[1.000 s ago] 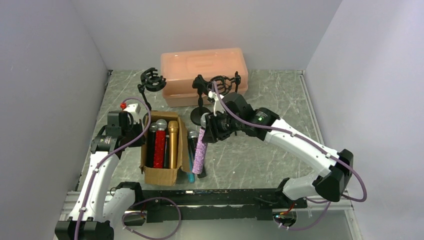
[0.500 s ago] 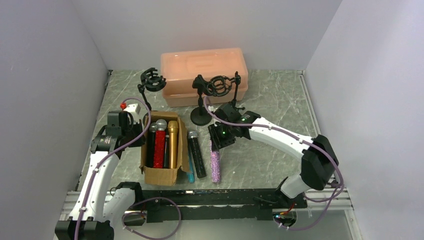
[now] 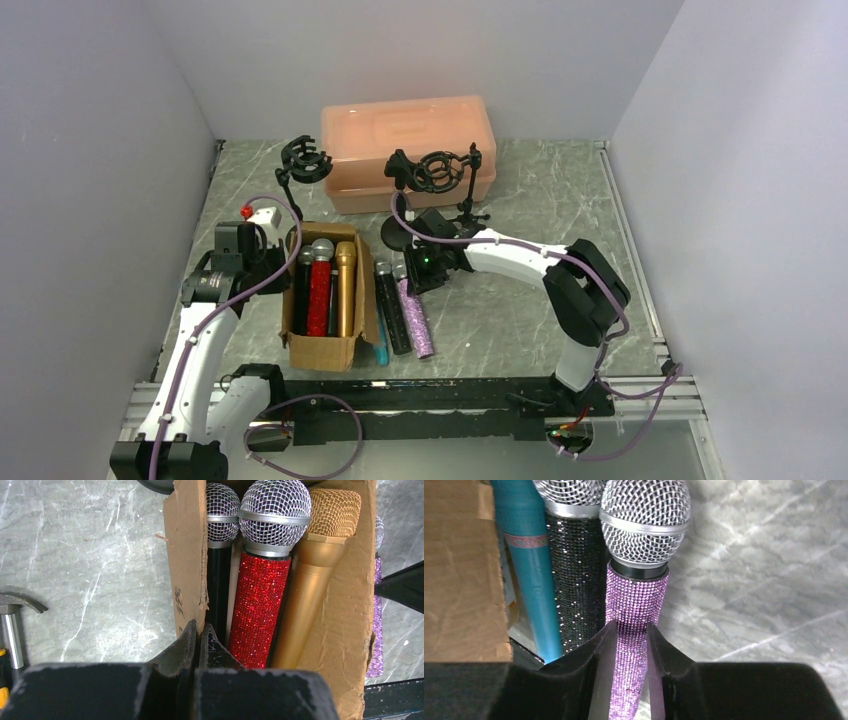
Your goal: Attach the microphones to the stand
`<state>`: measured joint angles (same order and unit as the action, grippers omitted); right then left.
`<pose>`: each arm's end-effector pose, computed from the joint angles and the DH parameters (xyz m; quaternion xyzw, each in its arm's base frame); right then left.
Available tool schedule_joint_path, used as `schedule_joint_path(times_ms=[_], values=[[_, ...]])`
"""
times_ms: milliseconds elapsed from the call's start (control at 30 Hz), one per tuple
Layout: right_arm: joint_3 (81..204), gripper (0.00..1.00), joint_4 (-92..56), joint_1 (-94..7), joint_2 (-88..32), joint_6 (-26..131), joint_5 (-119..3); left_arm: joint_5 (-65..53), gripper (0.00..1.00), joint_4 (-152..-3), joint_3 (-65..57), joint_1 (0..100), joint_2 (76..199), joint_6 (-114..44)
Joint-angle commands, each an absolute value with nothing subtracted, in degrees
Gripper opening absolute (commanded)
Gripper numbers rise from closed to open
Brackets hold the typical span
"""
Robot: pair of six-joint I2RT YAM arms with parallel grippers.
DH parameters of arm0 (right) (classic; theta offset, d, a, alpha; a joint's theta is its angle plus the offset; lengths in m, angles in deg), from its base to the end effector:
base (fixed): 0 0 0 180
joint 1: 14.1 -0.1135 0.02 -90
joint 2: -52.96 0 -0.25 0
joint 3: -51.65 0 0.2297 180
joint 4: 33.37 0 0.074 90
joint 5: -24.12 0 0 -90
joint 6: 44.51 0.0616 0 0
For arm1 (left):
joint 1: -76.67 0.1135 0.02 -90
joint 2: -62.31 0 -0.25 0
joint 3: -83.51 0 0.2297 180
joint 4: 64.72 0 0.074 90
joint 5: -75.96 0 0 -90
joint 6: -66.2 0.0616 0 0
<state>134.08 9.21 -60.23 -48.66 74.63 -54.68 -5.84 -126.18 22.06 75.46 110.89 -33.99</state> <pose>0.2345 0.2612 0.1644 -0.1661 0.9511 0.2231 0.1344 0.1676 -0.0123 0.2509 -0.0478 0.9321 -0.1016 0.3443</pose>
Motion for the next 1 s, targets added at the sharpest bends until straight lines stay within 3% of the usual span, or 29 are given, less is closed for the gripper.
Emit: schedule_joint_path(times_ms=[0,100,200,433,633,967], values=[[136.3,0.33,2.5,-60.0,-49.1,80.8,-54.7,-2.6,0.00,-121.9,19.3,75.5,109.6,-35.1],[136.7,0.49,2.4,-60.1,-46.4,82.2,-54.6,-2.6,0.00,-122.2,19.1,75.5,109.8,-35.0],[138.1,0.56,4.3,-60.3,-42.3,82.4,-56.2,-2.8,0.00,-122.1,19.1,75.5,109.6,-35.0],[144.4,0.59,6.3,-65.1,-36.7,83.7,-58.6,-3.1,0.00,-121.7,19.2,75.5,109.4,-35.9],[158.5,0.61,11.2,-72.7,-47.1,81.7,-60.2,-3.1,0.00,-121.5,19.0,75.5,109.4,-36.7],[173.4,0.62,14.5,-74.9,-62.2,79.3,-59.1,-3.0,0.00,-121.3,19.1,75.6,109.4,-36.9]])
